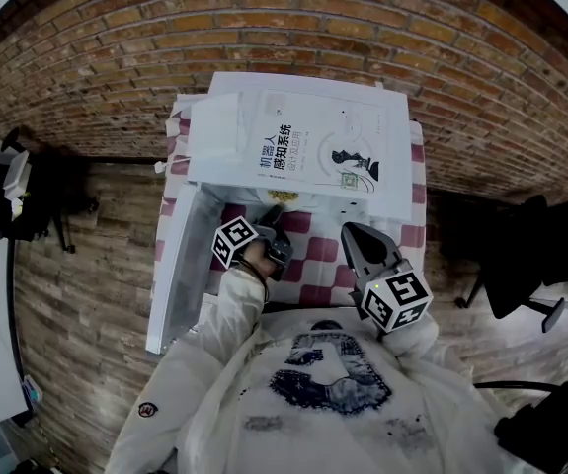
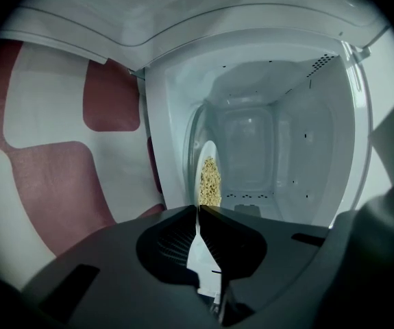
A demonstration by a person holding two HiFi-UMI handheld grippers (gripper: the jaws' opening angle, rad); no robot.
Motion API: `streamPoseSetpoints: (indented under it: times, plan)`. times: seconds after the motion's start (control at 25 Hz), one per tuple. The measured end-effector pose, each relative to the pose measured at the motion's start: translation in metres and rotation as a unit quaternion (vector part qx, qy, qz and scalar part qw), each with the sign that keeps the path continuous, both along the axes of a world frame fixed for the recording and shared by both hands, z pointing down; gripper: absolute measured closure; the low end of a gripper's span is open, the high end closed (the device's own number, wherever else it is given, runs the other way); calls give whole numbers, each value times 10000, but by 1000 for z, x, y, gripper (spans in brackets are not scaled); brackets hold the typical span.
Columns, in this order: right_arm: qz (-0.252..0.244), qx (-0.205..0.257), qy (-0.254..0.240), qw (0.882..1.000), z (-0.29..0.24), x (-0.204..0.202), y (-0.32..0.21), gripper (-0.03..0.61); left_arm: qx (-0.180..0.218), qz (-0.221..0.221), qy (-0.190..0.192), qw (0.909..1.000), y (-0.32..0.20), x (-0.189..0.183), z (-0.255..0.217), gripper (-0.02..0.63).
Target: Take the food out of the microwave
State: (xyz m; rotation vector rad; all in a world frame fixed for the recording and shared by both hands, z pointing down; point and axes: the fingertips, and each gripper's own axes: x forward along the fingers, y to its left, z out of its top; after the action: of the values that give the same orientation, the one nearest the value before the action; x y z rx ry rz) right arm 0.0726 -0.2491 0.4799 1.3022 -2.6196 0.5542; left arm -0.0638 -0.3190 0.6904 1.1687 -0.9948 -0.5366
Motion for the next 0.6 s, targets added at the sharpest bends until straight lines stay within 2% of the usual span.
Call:
streamPoseSetpoints:
  times: [0.6]
  plan:
    - [-41, -37, -50, 10000, 2, -2, -2, 565, -7, -276, 220, 9994, 14, -7, -4, 592]
